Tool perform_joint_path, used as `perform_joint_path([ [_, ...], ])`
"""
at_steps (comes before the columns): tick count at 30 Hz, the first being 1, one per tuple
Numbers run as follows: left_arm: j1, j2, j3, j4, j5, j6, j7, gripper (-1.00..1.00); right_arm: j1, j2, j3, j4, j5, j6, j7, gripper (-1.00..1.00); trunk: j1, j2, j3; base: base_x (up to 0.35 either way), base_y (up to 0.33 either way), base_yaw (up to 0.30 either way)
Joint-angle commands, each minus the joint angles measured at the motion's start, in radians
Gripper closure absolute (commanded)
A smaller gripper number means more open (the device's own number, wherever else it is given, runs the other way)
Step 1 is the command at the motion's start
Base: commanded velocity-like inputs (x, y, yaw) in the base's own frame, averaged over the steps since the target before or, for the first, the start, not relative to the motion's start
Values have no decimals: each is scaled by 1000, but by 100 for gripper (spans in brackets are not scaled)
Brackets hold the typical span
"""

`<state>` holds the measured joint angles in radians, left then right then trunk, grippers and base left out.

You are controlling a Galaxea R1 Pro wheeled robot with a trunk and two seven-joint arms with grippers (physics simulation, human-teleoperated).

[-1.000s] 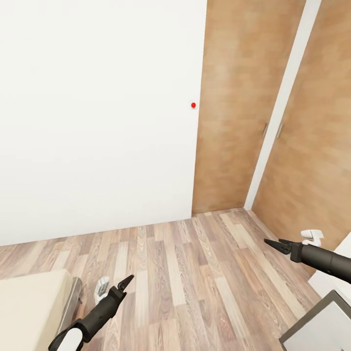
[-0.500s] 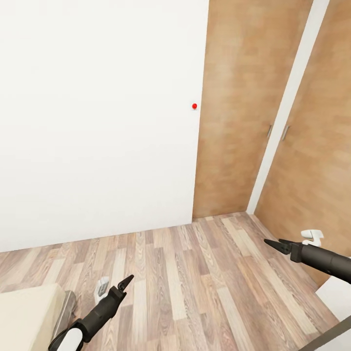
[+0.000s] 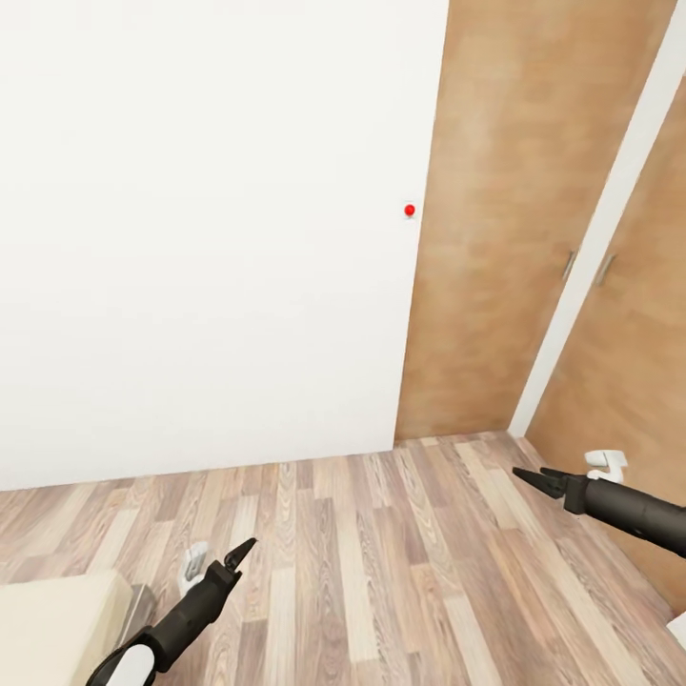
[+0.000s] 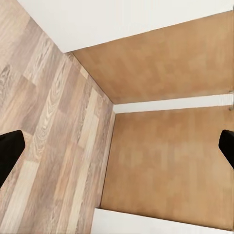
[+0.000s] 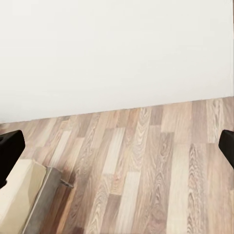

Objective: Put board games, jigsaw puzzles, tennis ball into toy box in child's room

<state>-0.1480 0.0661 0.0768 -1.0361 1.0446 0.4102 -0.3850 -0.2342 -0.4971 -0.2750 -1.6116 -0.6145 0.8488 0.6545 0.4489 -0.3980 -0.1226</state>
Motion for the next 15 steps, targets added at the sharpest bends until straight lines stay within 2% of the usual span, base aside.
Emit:
perform_joint_path([
  [1, -1, 0, 2, 0, 8, 9, -2, -100, -1, 1, -1, 0, -1, 6, 3, -100, 1, -2, -2, 249, 0, 242],
  [7, 0, 1, 5, 0, 7, 9, -4, -100, -1, 2, -1, -1, -1, 6, 5, -100, 1, -2, -2, 142, 0, 259],
  [15, 1, 1, 5, 0, 6, 9, -4, -100, -1, 3, -1, -1, -1, 6, 6, -100, 1, -2, -2, 52, 0, 273],
])
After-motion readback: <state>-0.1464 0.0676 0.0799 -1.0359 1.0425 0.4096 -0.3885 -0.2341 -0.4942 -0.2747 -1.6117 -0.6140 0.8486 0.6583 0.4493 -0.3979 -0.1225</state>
